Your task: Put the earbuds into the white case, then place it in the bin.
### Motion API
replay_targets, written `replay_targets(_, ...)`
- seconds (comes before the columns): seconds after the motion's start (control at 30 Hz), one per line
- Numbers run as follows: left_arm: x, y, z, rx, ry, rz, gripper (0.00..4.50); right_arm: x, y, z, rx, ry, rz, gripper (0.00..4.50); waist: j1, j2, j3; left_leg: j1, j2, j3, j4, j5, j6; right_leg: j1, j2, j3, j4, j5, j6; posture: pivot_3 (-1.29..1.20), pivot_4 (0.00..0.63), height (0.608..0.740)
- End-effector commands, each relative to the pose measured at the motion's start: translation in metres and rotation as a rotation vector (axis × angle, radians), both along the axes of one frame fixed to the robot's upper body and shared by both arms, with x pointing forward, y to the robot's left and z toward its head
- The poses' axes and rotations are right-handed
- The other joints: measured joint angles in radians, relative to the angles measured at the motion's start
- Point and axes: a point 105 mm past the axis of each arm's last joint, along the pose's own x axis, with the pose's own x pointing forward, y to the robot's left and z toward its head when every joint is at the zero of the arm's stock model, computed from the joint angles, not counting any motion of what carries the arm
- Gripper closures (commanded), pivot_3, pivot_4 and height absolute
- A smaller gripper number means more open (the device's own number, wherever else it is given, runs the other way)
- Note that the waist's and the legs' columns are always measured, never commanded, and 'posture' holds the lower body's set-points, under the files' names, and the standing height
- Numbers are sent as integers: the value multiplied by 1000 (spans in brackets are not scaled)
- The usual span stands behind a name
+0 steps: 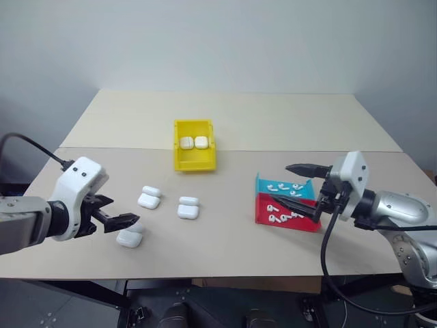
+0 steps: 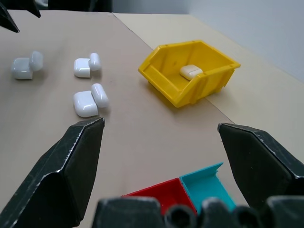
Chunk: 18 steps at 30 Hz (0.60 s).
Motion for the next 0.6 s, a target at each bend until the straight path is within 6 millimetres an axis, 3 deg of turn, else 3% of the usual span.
replay_targets(0.03,-6,-7,1,49,-4,-15,0,-4,9,7,33,-33,20,50,0,0,0,0,0,0,0,0,0,-1,0,0,2,0,0,0,150,740)
replay_targets(0.07,-8,-5,-1,124,6,-7,0,-4,10,6,40,-30,21,50,0,-1,0,0,0,0,0,0,0,-1,0,1,2,-1,0,0,150,740)
replay_targets(0.23,-15,-9,-2,132,43,-22,0,-5,15,1,62,-21,25,50,1,-2,1,0,0,-1,0,0,-1,-1,0,0,3,-1,-1,0,150,740)
replay_targets(0.43,-16,2,-17,112,230,180,0,-6,22,-2,82,-15,30,50,2,-4,2,1,1,-2,-1,0,-1,-1,-1,0,3,-1,-1,0,150,740)
replay_targets(0.6,-8,-3,-28,118,195,225,0,-8,26,-3,105,-17,33,50,6,-4,2,0,0,0,-1,0,-2,-1,-1,0,3,-1,-1,0,150,740)
